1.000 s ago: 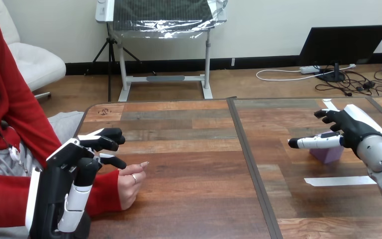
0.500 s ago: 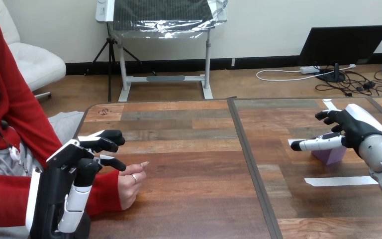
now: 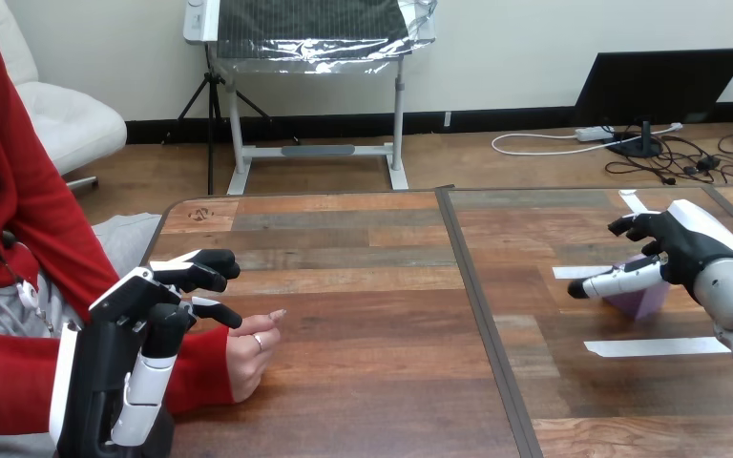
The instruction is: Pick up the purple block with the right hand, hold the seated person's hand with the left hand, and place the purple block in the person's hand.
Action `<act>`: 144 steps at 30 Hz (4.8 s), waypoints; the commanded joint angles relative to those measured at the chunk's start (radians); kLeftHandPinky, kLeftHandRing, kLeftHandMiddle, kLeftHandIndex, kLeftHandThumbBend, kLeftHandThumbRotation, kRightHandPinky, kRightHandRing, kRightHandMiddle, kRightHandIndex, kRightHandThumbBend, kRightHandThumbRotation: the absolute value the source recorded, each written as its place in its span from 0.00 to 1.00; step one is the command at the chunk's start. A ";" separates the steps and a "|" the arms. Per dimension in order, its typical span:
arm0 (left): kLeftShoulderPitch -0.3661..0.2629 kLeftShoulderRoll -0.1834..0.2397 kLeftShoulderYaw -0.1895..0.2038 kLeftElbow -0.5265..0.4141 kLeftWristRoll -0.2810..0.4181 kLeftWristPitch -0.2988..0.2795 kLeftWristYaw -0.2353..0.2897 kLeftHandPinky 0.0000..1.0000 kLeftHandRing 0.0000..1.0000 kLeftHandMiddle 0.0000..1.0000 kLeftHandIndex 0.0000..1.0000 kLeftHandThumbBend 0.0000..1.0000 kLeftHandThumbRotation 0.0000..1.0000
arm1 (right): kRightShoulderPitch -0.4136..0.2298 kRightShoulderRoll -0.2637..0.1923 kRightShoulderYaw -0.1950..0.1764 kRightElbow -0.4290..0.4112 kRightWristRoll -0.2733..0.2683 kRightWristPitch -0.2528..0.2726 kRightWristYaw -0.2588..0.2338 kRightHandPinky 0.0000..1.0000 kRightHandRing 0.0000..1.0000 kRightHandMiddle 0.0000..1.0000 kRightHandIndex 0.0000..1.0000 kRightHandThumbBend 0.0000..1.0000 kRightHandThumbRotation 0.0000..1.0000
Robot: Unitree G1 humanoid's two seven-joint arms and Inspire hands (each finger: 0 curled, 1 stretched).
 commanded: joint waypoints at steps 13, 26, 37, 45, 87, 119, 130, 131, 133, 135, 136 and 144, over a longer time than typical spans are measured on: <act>0.108 -0.029 -0.024 -0.005 -0.018 -0.018 -0.009 0.45 0.68 0.66 0.49 0.81 0.70 | -0.030 -0.013 0.023 -0.001 -0.016 0.033 0.008 0.75 0.87 0.90 0.85 0.99 0.19; 0.116 -0.031 -0.025 -0.012 -0.023 -0.010 -0.006 0.45 0.67 0.66 0.49 0.82 0.69 | -0.033 -0.009 0.022 0.001 -0.013 0.061 0.019 0.78 0.89 0.92 0.88 1.00 0.14; 0.118 -0.032 -0.025 -0.011 -0.026 -0.015 -0.008 0.44 0.67 0.66 0.49 0.83 0.69 | -0.041 -0.006 0.047 0.004 -0.033 0.101 0.026 0.68 0.83 0.89 0.89 1.00 0.10; 0.117 -0.034 -0.023 -0.007 -0.028 -0.017 -0.005 0.45 0.67 0.66 0.49 0.84 0.69 | -0.044 -0.004 0.073 0.007 -0.060 0.119 0.025 0.57 0.75 0.82 0.89 1.00 0.08; 0.110 -0.030 -0.020 0.006 -0.029 -0.023 -0.008 0.45 0.68 0.67 0.49 0.86 0.69 | -0.048 -0.008 0.056 -0.001 -0.025 0.090 0.033 0.73 0.84 0.88 0.87 0.94 0.13; 0.101 -0.033 -0.018 0.026 -0.028 -0.035 -0.006 0.44 0.68 0.67 0.49 0.85 0.65 | -0.078 -0.010 -0.037 -0.015 0.088 0.064 0.080 0.65 0.78 0.83 0.83 0.88 0.24; 0.101 -0.029 -0.020 0.030 -0.034 -0.032 -0.013 0.44 0.68 0.67 0.49 0.84 0.64 | -0.098 -0.020 -0.062 -0.025 0.112 0.025 0.083 0.60 0.74 0.77 0.75 0.88 0.32; 0.101 -0.029 -0.020 0.030 -0.034 -0.032 -0.013 0.44 0.68 0.67 0.49 0.84 0.64 | -0.099 -0.021 -0.064 -0.026 0.114 0.023 0.083 0.59 0.73 0.76 0.74 0.88 0.32; 0.099 -0.029 -0.020 0.034 -0.037 -0.036 -0.017 0.45 0.68 0.67 0.49 0.83 0.64 | -0.104 -0.022 -0.071 -0.027 0.120 0.021 0.087 0.59 0.73 0.76 0.72 0.88 0.33; 0.097 -0.028 -0.020 0.037 -0.041 -0.037 -0.022 0.45 0.68 0.67 0.49 0.83 0.64 | -0.107 -0.023 -0.082 -0.028 0.132 0.017 0.091 0.60 0.75 0.75 0.69 0.87 0.33; 0.096 -0.028 -0.021 0.038 -0.043 -0.037 -0.024 0.45 0.68 0.67 0.49 0.83 0.64 | -0.108 -0.024 -0.089 -0.028 0.140 0.014 0.094 0.59 0.74 0.74 0.67 0.87 0.33; 0.097 -0.026 -0.020 0.032 -0.042 -0.022 -0.025 0.46 0.69 0.67 0.50 0.84 0.63 | -0.117 -0.024 -0.134 -0.033 0.201 0.002 0.111 0.49 0.59 0.62 0.57 0.88 0.32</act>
